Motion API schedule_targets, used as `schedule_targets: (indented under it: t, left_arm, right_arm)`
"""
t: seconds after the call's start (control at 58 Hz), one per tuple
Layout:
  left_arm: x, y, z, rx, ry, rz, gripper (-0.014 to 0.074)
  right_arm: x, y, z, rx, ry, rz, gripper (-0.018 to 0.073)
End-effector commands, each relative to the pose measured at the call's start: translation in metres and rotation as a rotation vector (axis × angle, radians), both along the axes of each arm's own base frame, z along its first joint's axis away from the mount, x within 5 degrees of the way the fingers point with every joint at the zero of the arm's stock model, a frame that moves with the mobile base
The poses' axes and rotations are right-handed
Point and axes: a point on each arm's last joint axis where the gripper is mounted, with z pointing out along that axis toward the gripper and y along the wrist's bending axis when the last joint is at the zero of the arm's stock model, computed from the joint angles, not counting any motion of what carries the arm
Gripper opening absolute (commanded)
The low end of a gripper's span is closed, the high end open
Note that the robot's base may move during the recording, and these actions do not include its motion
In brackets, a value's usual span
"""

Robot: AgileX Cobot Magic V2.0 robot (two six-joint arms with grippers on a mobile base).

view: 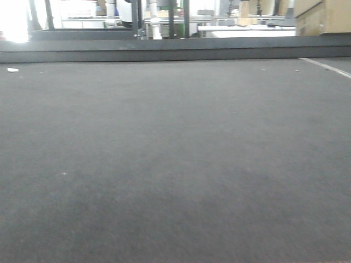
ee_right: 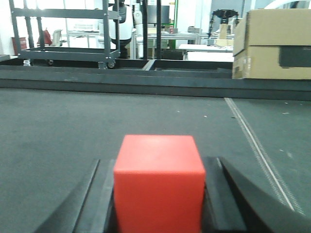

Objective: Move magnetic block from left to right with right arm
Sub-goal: 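Drive the base away from the platform holding the cube in the right gripper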

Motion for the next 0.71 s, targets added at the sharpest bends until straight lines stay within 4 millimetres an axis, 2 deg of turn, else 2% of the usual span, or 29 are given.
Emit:
schedule_targets:
  t: [0.0,0.689]
  left_arm:
    - [-0.0012,0.0005,0.0056,-0.012,-0.088,0.004,-0.0126]
    - [-0.0012,0.0005,0.0056,-0.012,-0.088,0.004,-0.0126]
  right_arm:
    - [-0.0020,0.0004,0.0166,-0.018,-0.105,0.001,0.0244]
    - [-0.0020,0.0004,0.0166,-0.018,-0.105,0.001,0.0244]
